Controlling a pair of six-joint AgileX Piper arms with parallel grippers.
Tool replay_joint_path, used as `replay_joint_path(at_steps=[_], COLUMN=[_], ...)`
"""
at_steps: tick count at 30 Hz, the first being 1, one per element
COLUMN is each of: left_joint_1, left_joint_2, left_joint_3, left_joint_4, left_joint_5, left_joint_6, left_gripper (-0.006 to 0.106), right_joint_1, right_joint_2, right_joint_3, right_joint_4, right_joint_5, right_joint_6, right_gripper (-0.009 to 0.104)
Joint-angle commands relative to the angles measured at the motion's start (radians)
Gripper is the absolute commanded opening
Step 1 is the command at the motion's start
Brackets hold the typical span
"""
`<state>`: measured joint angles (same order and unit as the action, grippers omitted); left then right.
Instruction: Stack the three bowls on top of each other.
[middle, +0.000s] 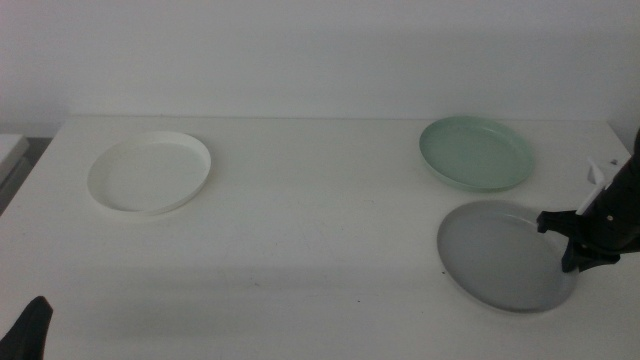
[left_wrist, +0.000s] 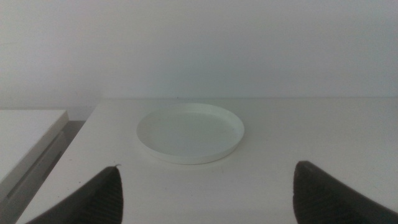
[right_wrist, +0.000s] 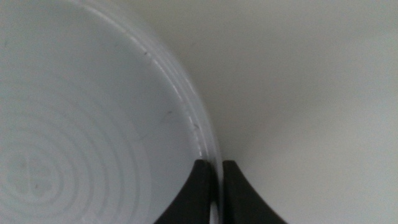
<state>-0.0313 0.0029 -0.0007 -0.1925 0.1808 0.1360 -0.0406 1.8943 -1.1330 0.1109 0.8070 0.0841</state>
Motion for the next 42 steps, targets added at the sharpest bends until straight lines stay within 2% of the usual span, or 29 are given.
replay_joint_path(at_steps=[1, 6, 10, 21, 28, 42], left_joint_1=[-0.009, -0.009, -0.009, -0.009, -0.009, -0.009], left_joint_2=[-0.003, -0.003, -0.003, -0.003, -0.003, -0.003], left_joint_3=[0.001, 0.001, 0.001, 0.001, 0.001, 0.001], left_joint_4=[0.001, 0.001, 0.001, 0.001, 0.001, 0.001], left_joint_5=[-0.013, -0.013, -0.013, -0.013, -0.013, -0.013], left_joint_6=[-0.006, -0.006, -0.006, -0.006, -0.006, -0.006], left_gripper=[0.094, 0.094, 0.094, 0.094, 0.094, 0.094], right_joint_1=[0.029, 0.13, 0.224, 0.438, 0.45, 0.45], right_joint_2=[-0.014, -0.096, -0.104, 0.125, 0.23, 0.288], right_joint_3=[0.005, -0.014, -0.116, -0.462, -0.599, -0.609], right_joint_4=[-0.03, -0.014, 0.055, 0.158, 0.184, 0.178], right_joint_5=[0.041, 0.069, 0.119, 0.176, 0.208, 0.196], right_joint_6=[-0.002, 0.024, 0.024, 0.024, 0.024, 0.024], right_gripper=[-0.001, -0.001, -0.001, -0.001, -0.001, -0.001])
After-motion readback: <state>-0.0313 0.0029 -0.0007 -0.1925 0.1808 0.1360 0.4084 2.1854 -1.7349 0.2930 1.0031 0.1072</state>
